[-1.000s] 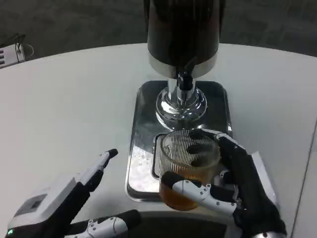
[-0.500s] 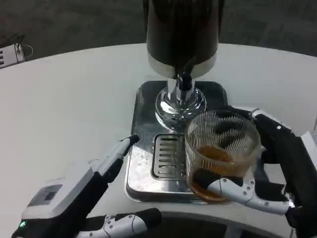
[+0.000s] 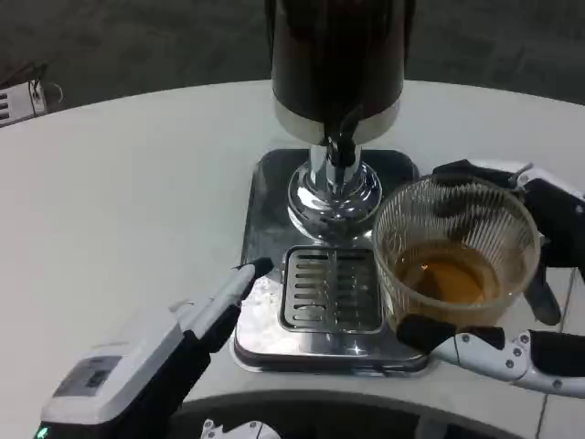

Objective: Grasp the cup under the faucet to collect the drink, then remove the cup.

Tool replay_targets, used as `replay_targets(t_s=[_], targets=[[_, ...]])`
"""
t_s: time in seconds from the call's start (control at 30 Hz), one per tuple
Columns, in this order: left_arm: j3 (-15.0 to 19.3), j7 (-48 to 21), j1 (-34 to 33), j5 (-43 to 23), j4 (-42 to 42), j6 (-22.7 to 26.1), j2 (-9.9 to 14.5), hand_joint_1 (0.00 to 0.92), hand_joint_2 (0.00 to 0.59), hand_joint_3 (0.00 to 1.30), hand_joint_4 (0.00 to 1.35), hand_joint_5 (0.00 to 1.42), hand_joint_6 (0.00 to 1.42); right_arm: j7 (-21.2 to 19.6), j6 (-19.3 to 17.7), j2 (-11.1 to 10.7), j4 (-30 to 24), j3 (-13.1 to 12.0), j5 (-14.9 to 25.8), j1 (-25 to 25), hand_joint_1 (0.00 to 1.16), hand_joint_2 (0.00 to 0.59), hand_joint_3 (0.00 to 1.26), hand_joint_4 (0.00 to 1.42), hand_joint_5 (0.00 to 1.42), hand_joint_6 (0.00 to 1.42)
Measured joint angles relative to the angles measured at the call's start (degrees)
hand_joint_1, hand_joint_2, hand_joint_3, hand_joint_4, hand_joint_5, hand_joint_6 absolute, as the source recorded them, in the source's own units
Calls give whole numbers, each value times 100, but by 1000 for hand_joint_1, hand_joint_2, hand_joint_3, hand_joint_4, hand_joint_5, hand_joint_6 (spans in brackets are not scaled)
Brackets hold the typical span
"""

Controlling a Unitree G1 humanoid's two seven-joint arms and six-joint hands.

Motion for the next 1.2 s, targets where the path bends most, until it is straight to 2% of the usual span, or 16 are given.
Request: replay_targets(t_s=[0.3,0.7,1.2], targets=[[28,-107,232,435,-564,25,-1,0,44,0,0,0,31,262,-100,-26,-280,-189,205,257,961,217,1227,1424,1424,1424],[167,-219,398,625,-760,80,-22,0,45,0,0,0,0,464,-254,2,-614,-177,271,623,956,214,1227,1424,1424,1424],[206,-267,402,619,-760,100,-27,0,47,0,0,0,0,575,-321,35,-678,-126,271,901,955,214,1227,1424,1424,1424]])
